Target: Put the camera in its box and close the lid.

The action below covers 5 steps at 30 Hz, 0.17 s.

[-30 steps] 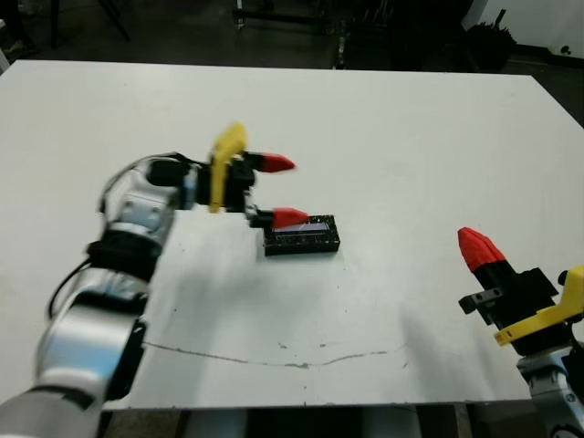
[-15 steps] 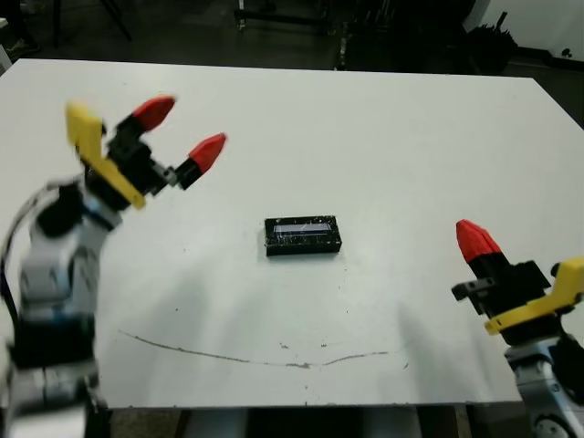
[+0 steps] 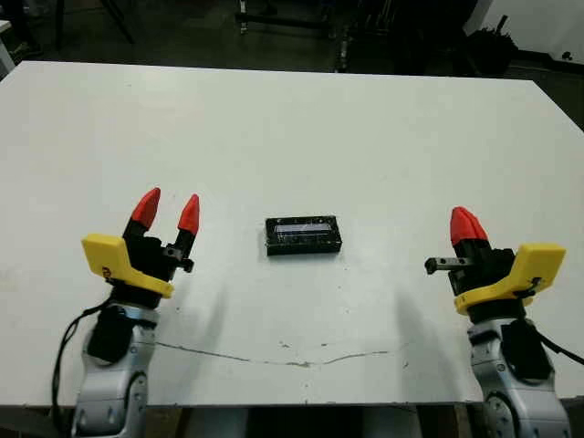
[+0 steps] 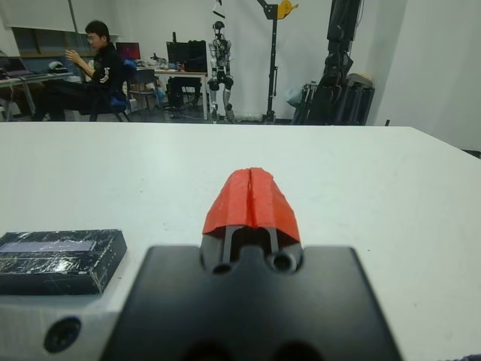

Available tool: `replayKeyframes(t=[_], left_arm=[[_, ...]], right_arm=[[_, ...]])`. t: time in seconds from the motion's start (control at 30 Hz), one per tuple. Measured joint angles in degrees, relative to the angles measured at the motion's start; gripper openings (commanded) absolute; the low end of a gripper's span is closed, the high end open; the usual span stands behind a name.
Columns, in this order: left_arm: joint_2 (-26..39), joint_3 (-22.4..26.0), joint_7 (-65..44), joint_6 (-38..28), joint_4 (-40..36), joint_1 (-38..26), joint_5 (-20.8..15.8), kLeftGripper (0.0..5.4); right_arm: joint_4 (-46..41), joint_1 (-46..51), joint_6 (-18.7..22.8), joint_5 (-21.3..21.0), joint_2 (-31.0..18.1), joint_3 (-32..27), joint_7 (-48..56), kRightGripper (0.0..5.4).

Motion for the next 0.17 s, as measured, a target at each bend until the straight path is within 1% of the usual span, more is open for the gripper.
replayKeyframes(t=[0.17], left_arm=[[0.1, -1.3, 0.5, -1.8, 1.3, 0.0, 0.3, 1.27]], right_arm=[[0.0, 0.3, 0.0, -1.3, 0.3, 0.5, -0.3, 0.00]])
